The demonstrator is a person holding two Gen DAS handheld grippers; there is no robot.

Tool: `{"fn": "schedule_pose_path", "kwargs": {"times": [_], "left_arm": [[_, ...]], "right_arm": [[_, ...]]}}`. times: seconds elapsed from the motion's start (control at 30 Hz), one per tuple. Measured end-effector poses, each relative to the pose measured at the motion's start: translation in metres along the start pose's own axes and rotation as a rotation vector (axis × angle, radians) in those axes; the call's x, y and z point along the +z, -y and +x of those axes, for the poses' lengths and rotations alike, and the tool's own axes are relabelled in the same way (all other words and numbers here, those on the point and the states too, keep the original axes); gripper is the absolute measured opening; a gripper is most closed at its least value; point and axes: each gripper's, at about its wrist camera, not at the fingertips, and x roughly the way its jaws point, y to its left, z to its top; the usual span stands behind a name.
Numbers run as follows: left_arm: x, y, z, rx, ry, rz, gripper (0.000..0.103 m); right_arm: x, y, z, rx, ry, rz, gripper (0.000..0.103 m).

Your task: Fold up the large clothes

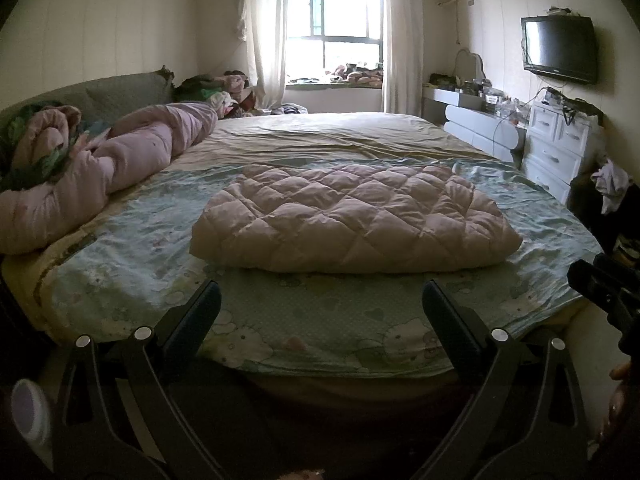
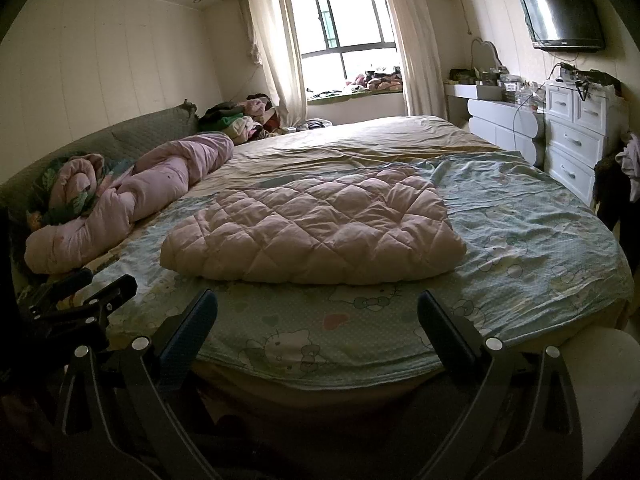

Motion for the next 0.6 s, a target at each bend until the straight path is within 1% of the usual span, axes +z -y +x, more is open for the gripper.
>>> {"fn": "schedule_pose_path", "kwargs": {"times": [0.17,0.2,0.27,0.3,0.4,0.43,0.53,0.57,0.6], "left_arm": [[-0.0003,0.0005,-0.0009,0.003,0.005,0.006,0.095],[-0.0012,0.0008,-0.0014,0.014,0.01,0.005,0.095],[-0.0042,0.003,-0.0046,0.064,0.04,0.009,0.095],[-0.0044,0.0047,-0.0054,0.071,0.044,0.02,0.095],[-0.005,0.0077,-0.0065,0.062,0.048,0.04,0.095],[-0.0036,0.007,-0.0061,0.044,0.042,0.036,0.095],[-0.0003,-0.0011,-0.0018,-0.004,0.001,-0.02,0.095],[-0.0005,-0.002,-0.0022,-0.007,0.006,-0.021,0.095],[0.0001,-0.0017,-0.003,0.011,0.017,-0.01,0.095]], "right_arm": [[-0.0002,-0.0007,0.0001,0.001,-0.001,-0.001,0.099],[-0.0005,-0.0008,0.0004,0.0,-0.003,-0.001,0.099],[-0.0006,-0.0013,-0.0003,-0.001,-0.003,-0.001,0.099],[0.0,-0.001,0.0001,0.001,-0.002,-0.001,0.099],[-0.0001,-0.0015,0.0,-0.001,-0.002,-0.001,0.099],[-0.0003,-0.0014,0.0001,0.001,-0.001,-0.001,0.099],[0.0,-0.002,-0.0002,0.0,-0.001,-0.001,0.099],[0.0001,-0.0021,-0.0005,0.0,0.0,-0.002,0.099],[-0.0004,-0.0019,0.0001,0.0,-0.001,-0.002,0.099]]}}
